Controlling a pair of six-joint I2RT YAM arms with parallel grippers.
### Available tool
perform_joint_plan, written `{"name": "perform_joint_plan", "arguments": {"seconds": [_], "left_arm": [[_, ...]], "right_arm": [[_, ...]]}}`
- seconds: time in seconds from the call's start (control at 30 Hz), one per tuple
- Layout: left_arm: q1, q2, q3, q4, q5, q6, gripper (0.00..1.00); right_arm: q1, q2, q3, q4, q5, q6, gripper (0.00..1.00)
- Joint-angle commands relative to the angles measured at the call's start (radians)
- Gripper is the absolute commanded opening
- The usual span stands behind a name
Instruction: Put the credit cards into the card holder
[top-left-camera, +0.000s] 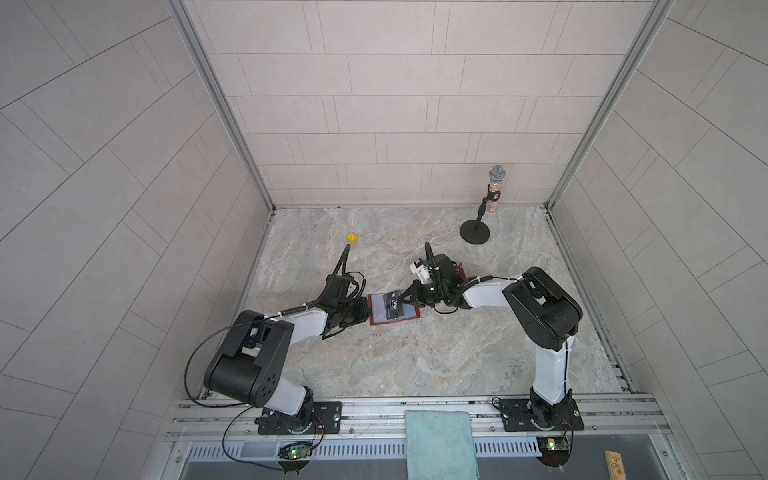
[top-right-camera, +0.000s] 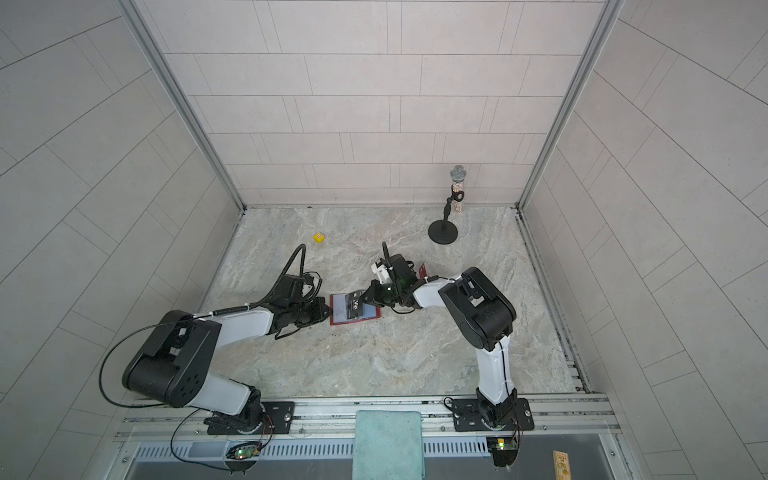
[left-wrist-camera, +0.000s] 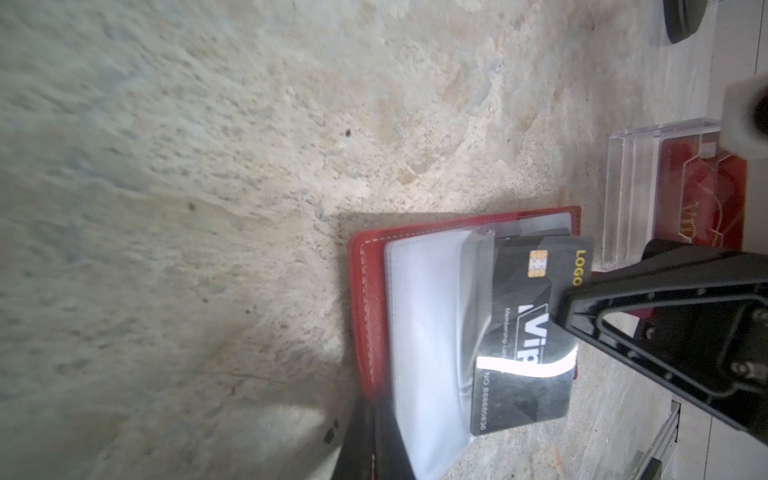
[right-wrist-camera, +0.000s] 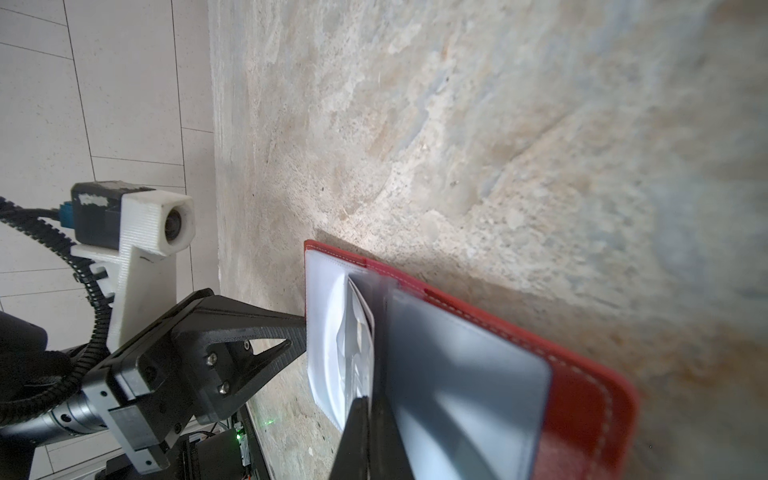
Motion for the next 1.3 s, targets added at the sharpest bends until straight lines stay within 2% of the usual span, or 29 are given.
{"name": "perform_joint_plan", "arguments": {"seconds": [0.0, 0.3, 0.73, 1.27], "left_arm": [[0.003, 0.014, 0.001, -0.048, -0.006, 0.011, 0.00], [0.003, 0.012, 0.003, -0.055, -0.010, 0.014, 0.00], [0.003, 0.010, 0.009, -0.064, -0.013, 0.017, 0.00], [0.002, 0.015, 0.010, -0.053, 0.007, 0.017, 0.00]], "right_arm": [[0.015, 0.028, -0.015, -0.046, 0.046, -0.013, 0.00], [0.008, -0.021, 0.012, -0.215, 0.135, -0.121, 0.00], [0.000, -0.041, 0.019, -0.254, 0.172, -0.142, 0.00], [0.011, 0.013, 0.029, -0.144, 0.080, -0.103, 0.00]]}}
